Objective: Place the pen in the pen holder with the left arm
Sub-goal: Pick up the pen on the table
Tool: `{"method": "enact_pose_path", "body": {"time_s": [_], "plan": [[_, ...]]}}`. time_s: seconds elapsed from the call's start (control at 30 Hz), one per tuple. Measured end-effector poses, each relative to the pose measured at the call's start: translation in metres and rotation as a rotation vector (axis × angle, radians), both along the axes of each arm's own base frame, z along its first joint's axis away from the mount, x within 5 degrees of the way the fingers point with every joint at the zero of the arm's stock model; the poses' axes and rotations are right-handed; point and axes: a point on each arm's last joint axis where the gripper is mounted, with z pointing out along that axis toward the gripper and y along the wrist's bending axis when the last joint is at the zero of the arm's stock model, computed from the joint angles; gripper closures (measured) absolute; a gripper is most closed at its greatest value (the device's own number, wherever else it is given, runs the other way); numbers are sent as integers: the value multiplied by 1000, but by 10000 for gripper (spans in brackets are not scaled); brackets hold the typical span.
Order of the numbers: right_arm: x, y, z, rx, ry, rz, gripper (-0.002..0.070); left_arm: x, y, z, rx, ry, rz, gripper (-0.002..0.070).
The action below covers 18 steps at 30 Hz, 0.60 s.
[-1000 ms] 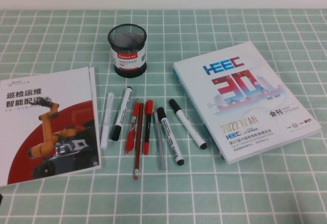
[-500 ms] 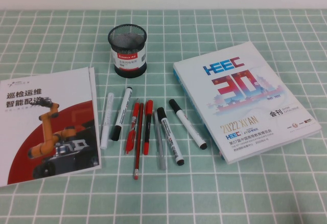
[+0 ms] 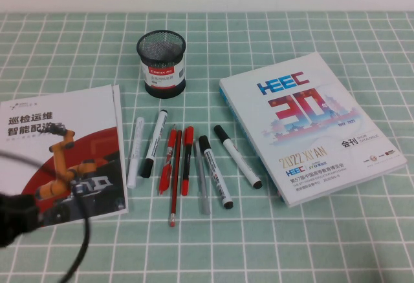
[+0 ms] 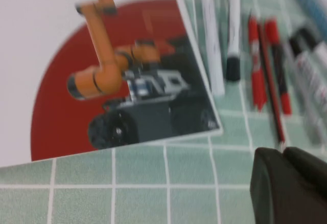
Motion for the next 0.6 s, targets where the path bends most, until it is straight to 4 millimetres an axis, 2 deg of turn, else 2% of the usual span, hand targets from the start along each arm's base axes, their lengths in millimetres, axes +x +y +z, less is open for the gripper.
{"method": "enact_pose_path", "body": {"time_s": [0.1, 0.27, 0.4, 0.6], "plan": [[0, 0, 0, 0, 0, 0, 696, 28, -6, 10, 53, 94, -63, 678], [0, 0, 0, 0, 0, 0, 696, 72, -21, 9, 118, 199, -185, 678], [0, 0, 0, 0, 0, 0, 696, 91, -39, 10, 127, 215, -251, 678], [0, 0, 0, 0, 0, 0, 696, 117, -70, 0, 140, 270, -338, 678]]}}
